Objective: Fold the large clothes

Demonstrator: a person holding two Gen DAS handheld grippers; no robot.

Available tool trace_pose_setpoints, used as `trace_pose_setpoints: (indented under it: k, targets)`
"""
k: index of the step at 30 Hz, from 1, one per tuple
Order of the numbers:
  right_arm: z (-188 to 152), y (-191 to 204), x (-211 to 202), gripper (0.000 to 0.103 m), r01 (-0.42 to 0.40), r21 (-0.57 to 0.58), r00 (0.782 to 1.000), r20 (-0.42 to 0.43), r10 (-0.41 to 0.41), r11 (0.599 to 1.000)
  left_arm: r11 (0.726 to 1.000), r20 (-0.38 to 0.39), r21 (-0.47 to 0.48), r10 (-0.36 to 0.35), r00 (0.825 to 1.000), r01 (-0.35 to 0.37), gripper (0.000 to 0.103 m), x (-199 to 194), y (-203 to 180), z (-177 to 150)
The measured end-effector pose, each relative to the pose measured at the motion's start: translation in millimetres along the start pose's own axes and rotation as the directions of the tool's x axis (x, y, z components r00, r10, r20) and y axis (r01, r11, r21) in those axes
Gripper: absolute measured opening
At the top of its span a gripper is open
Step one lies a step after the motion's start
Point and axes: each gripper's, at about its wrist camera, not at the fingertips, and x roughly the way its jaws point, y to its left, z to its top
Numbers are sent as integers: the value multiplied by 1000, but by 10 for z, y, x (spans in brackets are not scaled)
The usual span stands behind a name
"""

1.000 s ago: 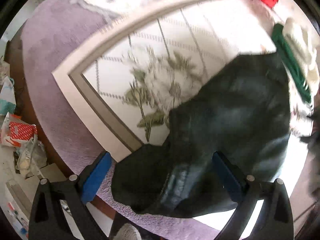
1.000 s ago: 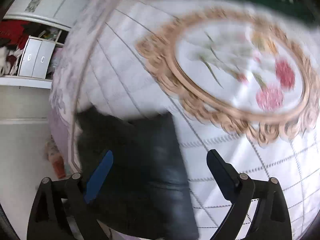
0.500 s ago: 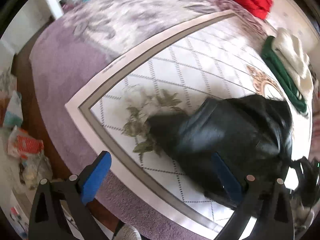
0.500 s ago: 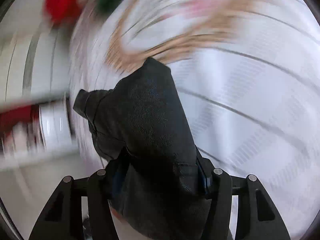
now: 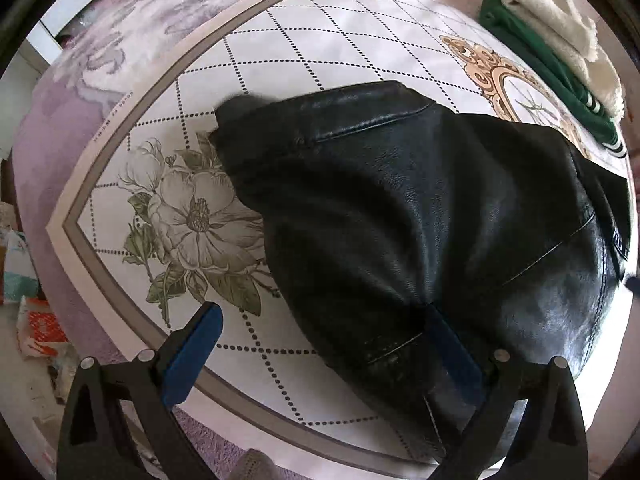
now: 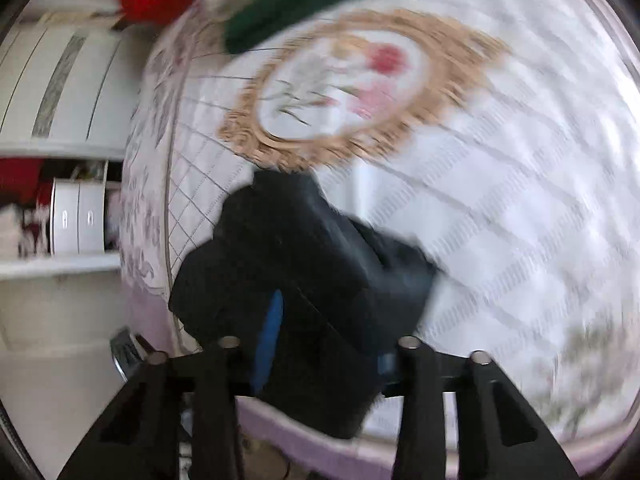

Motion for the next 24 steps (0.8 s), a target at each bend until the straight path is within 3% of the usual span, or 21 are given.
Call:
trace_pose_setpoints:
  k: [1,6,9,11,13,14,15,17,19,21,24]
  targets:
    - [103,96,134,38,-4,-32,1000,-2,4,999,1000,0,10,-4,1000,4,103,11,22,-4]
    - [387,216,1033,37,138,-90,987,-73,-145,986,999,-16,12,-44,999,44,103,68,131,-22]
    - [456,321,1105,38,157,-121,981,-90,-169,980,998,-43,-16,-62,997,61,103,-14,224,-24]
    - [492,276,907,38,108,-84,986,-115,-117,991,991,-38,-74,-110,993,107,103,-187,326,-59]
    - [445,211,594,47,41,-46,993,-105,-46,998,973,-26,-159,-176,984,170,103,-305,478,-82]
    - [385,104,402,59,8,-13,997,-78,-9,1000,960,-22,-198,-206,978,197,103,-321,543,-89]
    - [325,28,281,80,2,9,998,-58,-2,1000,944,-21,-245,-233,972,221,103,-310,613,-95]
    - [98,-210,77,92,-11,59,1000,-9,12,998,914,-35,-312,-283,959,258,103,-166,692,-87]
    - [-177,-506,87,92,-37,134,998,-39,42,990,880,-51,-374,-334,941,292,103,22,736,-52]
    - [-443,-753,288,92,-64,208,986,-137,94,976,852,-51,-418,-369,928,316,103,170,763,-7]
    - [-639,-947,736,92,-196,302,942,-207,265,933,830,-36,-446,-391,920,335,102,275,725,66]
